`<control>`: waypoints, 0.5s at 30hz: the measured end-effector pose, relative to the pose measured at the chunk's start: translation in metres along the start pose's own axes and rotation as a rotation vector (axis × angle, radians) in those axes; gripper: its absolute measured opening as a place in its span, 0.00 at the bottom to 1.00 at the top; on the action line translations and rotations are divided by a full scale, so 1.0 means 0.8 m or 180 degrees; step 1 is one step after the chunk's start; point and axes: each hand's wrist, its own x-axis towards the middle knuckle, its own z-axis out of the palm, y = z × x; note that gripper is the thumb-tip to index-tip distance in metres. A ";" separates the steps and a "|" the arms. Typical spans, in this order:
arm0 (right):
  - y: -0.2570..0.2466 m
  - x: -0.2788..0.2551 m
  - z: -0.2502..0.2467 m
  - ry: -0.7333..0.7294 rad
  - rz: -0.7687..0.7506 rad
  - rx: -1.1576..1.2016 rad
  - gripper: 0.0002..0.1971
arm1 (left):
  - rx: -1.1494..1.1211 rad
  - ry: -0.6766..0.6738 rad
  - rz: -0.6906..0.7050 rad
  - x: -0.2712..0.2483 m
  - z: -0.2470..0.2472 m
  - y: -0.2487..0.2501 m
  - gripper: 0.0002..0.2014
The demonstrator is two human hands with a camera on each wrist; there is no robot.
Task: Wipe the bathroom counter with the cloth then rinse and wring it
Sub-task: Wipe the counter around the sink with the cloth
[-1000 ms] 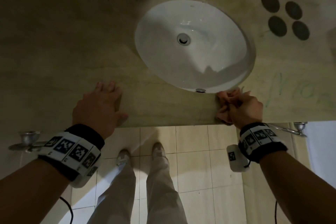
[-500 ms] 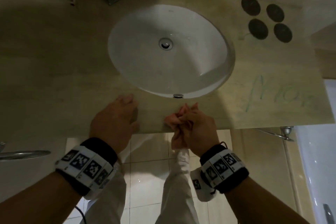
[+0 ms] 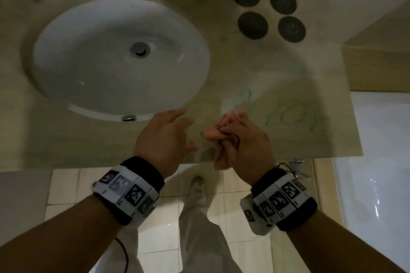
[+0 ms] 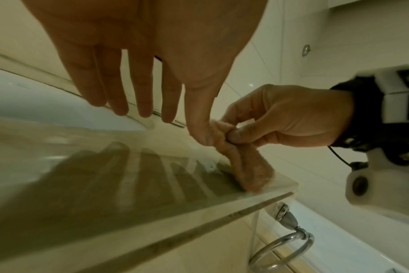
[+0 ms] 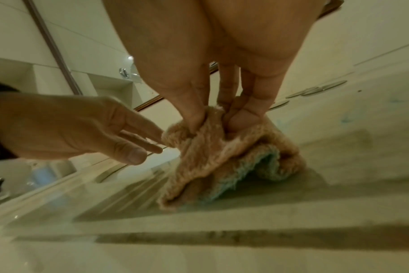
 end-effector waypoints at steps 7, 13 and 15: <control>0.023 0.018 0.018 -0.0739 -0.0471 -0.0401 0.07 | 0.0470 -0.0368 0.0266 0.040 0.041 0.027 0.33; 0.036 0.063 0.012 -0.0900 -0.0426 -0.0475 0.07 | 0.0594 -0.0074 0.0384 0.042 0.043 0.022 0.32; 0.049 0.102 -0.001 -0.0888 -0.0195 -0.0604 0.08 | 0.0502 0.0008 0.0444 0.050 0.040 0.028 0.39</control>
